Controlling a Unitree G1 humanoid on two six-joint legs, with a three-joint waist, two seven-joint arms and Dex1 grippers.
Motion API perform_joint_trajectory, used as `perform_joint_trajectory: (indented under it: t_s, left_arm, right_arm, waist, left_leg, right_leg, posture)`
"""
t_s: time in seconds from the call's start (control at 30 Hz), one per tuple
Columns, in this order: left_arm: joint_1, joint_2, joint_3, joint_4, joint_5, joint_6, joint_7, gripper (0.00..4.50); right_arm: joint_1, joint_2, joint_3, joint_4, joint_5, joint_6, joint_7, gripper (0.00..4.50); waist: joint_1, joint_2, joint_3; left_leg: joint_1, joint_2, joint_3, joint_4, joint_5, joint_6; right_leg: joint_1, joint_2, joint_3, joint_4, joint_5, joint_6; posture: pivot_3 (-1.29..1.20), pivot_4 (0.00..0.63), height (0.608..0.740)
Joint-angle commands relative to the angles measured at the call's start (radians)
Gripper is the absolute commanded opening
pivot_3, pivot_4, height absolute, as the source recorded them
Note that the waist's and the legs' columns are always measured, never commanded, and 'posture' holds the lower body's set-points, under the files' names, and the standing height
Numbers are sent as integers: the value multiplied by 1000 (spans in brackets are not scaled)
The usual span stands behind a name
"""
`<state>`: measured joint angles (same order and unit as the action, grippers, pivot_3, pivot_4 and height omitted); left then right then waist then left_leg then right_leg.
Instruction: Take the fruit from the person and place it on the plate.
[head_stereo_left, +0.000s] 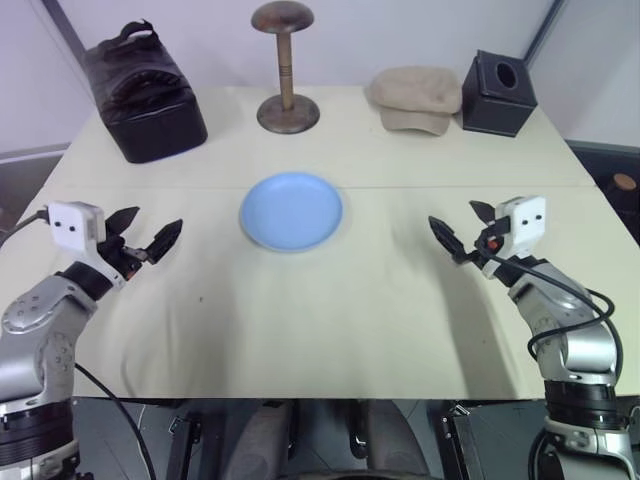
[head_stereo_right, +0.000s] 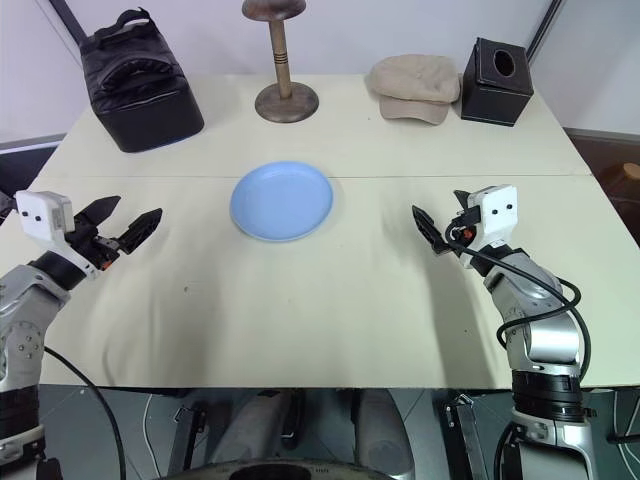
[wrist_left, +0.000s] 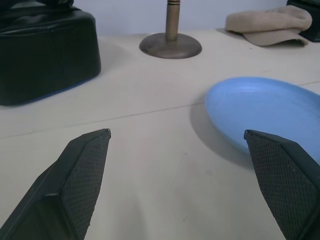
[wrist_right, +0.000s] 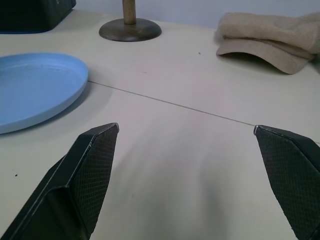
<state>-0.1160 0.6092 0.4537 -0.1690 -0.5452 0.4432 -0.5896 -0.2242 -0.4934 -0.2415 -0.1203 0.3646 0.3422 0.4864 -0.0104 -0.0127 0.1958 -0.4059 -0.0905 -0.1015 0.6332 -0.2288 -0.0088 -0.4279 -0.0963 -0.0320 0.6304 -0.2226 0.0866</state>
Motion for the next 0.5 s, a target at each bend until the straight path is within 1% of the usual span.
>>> perform_joint_trajectory:
  t_s: [0.03,0.5]
  left_arm:
    - [-9,14,11,-19,-2,-20,-5,4500]
    - [-14,16,13,-21,0,-23,-3,4500]
  right_arm:
    - [-16,-3,-11,-12,-2,-20,-2,4438]
    - [-30,-1,-4,2,-9,-24,1,4438]
  waist:
    - [0,0,0]
    - [1,0,0]
  left_leg:
    - [0,0,0,0,0,0]
    - [0,0,0,0,0,0]
  right_leg:
    - [0,0,0,0,0,0]
    - [0,0,0,0,0,0]
  posture:
    - [0,150,740]
    - [0,150,740]
